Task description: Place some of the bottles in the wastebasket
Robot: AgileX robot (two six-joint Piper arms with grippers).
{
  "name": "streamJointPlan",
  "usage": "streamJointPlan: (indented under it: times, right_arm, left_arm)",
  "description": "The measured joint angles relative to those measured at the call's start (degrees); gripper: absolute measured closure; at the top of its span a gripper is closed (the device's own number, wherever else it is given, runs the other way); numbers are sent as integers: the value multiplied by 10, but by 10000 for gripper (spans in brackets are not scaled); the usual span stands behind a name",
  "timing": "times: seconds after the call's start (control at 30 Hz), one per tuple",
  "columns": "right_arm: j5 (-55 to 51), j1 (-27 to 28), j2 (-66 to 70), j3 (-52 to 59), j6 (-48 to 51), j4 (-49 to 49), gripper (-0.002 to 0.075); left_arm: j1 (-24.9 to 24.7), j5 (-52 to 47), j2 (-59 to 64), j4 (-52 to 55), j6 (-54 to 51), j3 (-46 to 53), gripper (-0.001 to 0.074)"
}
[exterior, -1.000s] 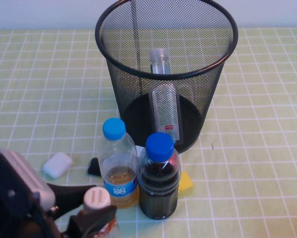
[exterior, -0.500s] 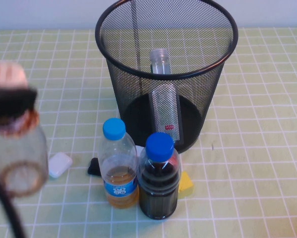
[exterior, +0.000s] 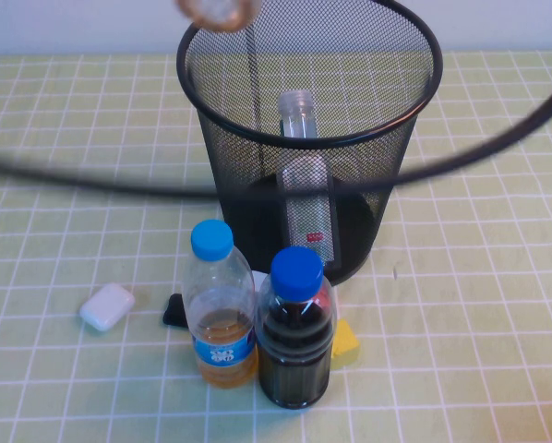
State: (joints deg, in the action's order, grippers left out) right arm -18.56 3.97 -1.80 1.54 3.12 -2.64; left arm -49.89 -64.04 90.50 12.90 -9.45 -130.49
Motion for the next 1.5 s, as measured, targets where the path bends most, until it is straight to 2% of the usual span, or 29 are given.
streamJointPlan:
  times: [0.2, 0.4, 0.57, 0.73, 0.8, 0.9, 0.93, 1.0, 1.07, 1.13, 1.2, 1.27, 1.37, 1.43, 1.5]
  right_arm:
    - [0, 0, 0, 0, 0, 0, 733]
    - [0, 0, 0, 0, 0, 0, 733]
    - [0, 0, 0, 0, 0, 0, 733]
    - [0, 0, 0, 0, 0, 0, 733]
    - [0, 0, 0, 0, 0, 0, 733]
    - [0, 0, 0, 0, 0, 0, 733]
    - [0, 0, 0, 0, 0, 0, 733]
    - [0, 0, 0, 0, 0, 0, 733]
    - [0, 0, 0, 0, 0, 0, 733]
    - [0, 0, 0, 0, 0, 0, 733]
    - [0, 0, 0, 0, 0, 0, 733]
    - [0, 0, 0, 0, 0, 0, 733]
    - [0, 0, 0, 0, 0, 0, 733]
    - [0, 0, 0, 0, 0, 0, 733]
    - [0, 0, 0, 0, 0, 0, 733]
  left_arm:
    - [89, 35, 145, -126, -54, -124, 435]
    - [171, 90, 231, -236, -76, -140, 435]
    - [203, 90, 285, -255, -76, -140, 435]
    - [209, 68, 307, -257, -76, -128, 435]
    - [209, 64, 307, -257, -76, -117, 361]
    - [209, 65, 307, -261, -70, -99, 163]
    - [209, 65, 307, -261, -65, -93, 120]
    - [209, 64, 300, -259, -46, -75, 76]
    - [209, 56, 286, -256, -32, -59, 70]
    - [210, 39, 262, -255, -22, -51, 95]
    - [210, 18, 229, -255, -11, -51, 169]
    - [210, -6, 192, -255, -6, -51, 299]
    - [210, -45, 134, -255, -8, -51, 576]
    - [210, -67, 96, -255, -11, -51, 666]
    - [210, -79, 57, -255, -30, -44, 701]
